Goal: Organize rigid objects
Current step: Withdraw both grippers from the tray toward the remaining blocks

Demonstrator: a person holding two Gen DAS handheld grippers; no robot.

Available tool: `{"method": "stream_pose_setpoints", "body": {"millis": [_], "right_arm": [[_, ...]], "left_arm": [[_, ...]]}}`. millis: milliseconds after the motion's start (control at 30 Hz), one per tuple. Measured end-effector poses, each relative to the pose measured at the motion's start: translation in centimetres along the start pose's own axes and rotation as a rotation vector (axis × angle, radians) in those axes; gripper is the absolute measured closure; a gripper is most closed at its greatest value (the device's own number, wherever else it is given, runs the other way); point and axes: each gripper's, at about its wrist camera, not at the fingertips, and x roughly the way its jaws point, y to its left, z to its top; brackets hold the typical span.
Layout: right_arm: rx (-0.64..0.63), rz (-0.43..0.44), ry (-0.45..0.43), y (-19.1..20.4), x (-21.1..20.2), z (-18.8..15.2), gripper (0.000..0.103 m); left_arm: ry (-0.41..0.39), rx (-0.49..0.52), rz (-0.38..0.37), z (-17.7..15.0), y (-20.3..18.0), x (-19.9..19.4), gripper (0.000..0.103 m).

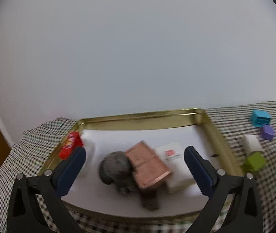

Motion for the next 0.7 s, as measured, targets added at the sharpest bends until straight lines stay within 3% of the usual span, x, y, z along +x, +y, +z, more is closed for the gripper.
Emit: {"method": "stream_pose_setpoints", "body": {"millis": [433,700], "right_arm": [[0.043,-0.056,0.035,-4.3,0.9,0.1,0.027],[0.068,-0.074,0.058,-6.3,1.2,0.0,0.027]], "left_arm": [[-0.164,0.218,-0.141,0.6,-8.3,-4.7,0.001],[-0.141,0.364,-0.124,0.9,-15.5,-5.8,0.001]]}}
